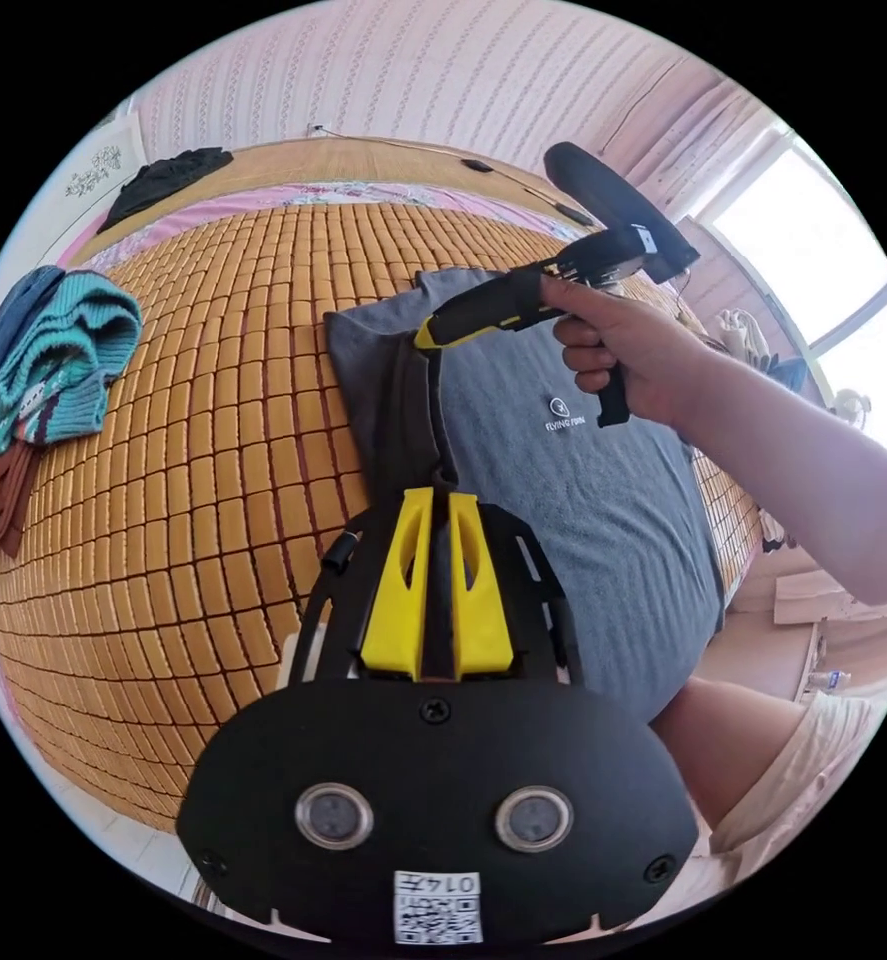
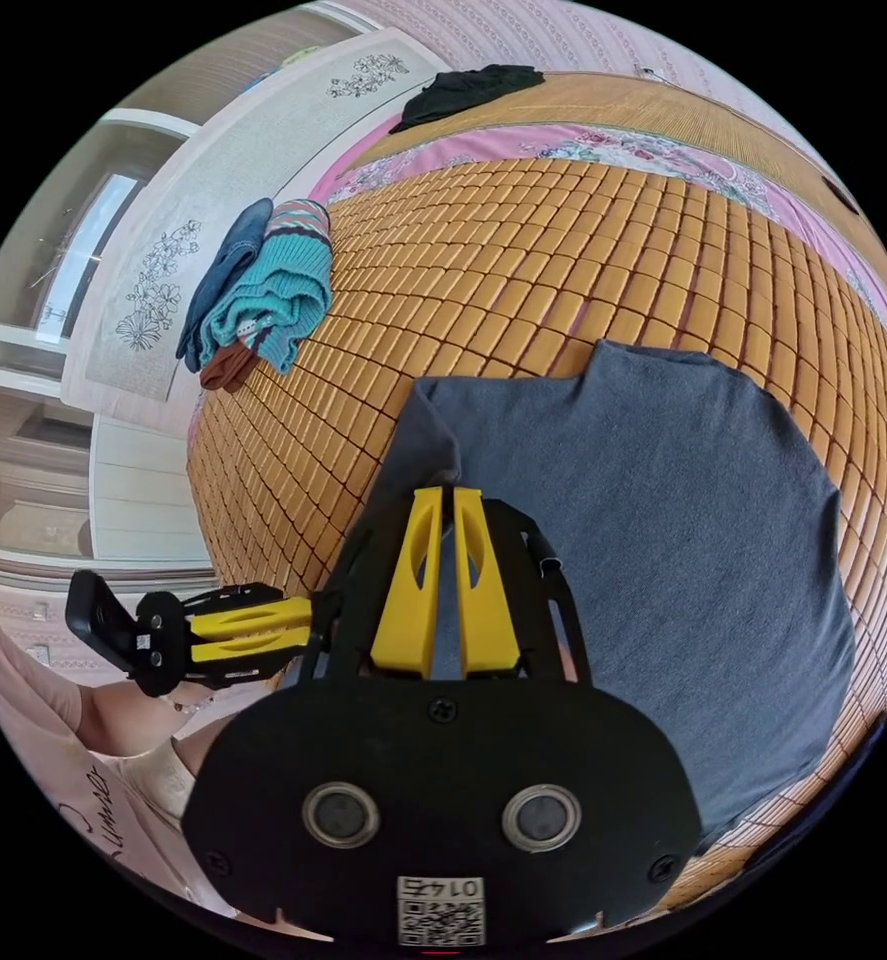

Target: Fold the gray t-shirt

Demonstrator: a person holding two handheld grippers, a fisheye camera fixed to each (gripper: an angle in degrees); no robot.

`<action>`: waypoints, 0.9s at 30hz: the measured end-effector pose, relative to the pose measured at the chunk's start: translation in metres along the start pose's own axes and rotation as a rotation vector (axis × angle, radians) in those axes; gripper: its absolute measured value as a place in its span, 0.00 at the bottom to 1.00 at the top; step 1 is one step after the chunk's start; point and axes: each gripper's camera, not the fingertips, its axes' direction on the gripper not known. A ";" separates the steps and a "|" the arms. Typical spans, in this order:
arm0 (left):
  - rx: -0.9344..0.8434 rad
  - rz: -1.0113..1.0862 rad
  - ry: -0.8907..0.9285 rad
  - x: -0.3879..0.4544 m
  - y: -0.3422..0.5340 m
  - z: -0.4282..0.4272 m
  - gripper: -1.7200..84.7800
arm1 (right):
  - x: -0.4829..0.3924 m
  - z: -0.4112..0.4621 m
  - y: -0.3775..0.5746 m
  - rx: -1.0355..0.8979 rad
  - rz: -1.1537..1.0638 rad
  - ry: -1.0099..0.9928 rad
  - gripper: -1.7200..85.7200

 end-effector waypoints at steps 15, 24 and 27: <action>-0.081 0.225 0.097 0.054 -0.045 0.025 0.09 | 0.041 -0.114 0.191 0.256 0.304 0.247 0.05; -0.097 0.512 0.213 0.165 -0.179 0.106 0.08 | 0.116 -0.174 0.343 0.320 0.698 0.348 0.10; -0.095 0.604 0.220 0.213 -0.221 0.138 0.08 | 0.127 -0.178 0.359 0.361 0.717 0.307 0.10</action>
